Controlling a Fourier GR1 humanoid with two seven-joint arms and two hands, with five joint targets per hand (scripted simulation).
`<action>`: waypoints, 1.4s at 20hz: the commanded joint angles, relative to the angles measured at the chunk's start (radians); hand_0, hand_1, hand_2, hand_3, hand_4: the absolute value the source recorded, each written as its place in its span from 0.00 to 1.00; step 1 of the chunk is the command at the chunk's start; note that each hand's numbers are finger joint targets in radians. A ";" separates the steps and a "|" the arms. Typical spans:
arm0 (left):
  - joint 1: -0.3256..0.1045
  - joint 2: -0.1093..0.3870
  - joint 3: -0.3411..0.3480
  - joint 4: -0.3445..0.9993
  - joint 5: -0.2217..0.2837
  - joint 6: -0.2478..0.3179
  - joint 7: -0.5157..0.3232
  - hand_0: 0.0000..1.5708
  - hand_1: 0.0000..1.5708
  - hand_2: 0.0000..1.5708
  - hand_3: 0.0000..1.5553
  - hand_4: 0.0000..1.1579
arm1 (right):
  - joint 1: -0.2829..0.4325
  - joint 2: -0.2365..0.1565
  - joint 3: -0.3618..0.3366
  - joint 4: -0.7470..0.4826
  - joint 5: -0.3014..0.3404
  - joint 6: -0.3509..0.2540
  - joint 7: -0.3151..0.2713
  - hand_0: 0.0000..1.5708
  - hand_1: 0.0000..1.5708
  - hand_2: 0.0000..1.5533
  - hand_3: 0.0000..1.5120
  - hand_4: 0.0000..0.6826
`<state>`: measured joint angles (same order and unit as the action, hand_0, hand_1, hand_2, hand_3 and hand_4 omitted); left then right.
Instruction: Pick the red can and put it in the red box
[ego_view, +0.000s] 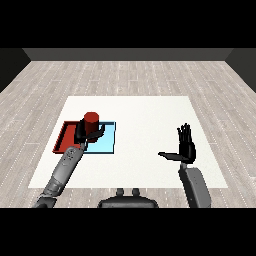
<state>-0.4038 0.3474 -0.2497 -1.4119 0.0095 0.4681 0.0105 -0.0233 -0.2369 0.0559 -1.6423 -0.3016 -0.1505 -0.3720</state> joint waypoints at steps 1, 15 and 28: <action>-0.059 0.049 0.060 0.116 -0.046 -0.016 0.017 0.91 0.91 0.92 0.89 0.96 | 0.010 0.042 -0.003 0.096 0.011 0.011 -0.063 0.00 0.00 0.00 0.00 0.00; -0.246 0.069 0.252 0.934 -0.062 -0.059 -0.175 1.00 1.00 1.00 0.96 0.92 | -0.067 0.033 -0.031 0.175 0.043 0.027 -0.090 0.00 0.00 0.00 0.00 0.00; -0.294 0.117 0.330 1.281 -0.067 -0.089 -0.168 0.72 0.72 0.70 0.00 0.45 | -0.010 0.016 -0.050 0.118 0.057 0.049 -0.164 0.00 0.00 0.00 0.00 0.00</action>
<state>-0.7146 0.4565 0.0298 -0.1899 -0.0959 0.4277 -0.1071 -0.0396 -0.2192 0.0166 -1.5259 -0.2437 -0.1086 -0.5146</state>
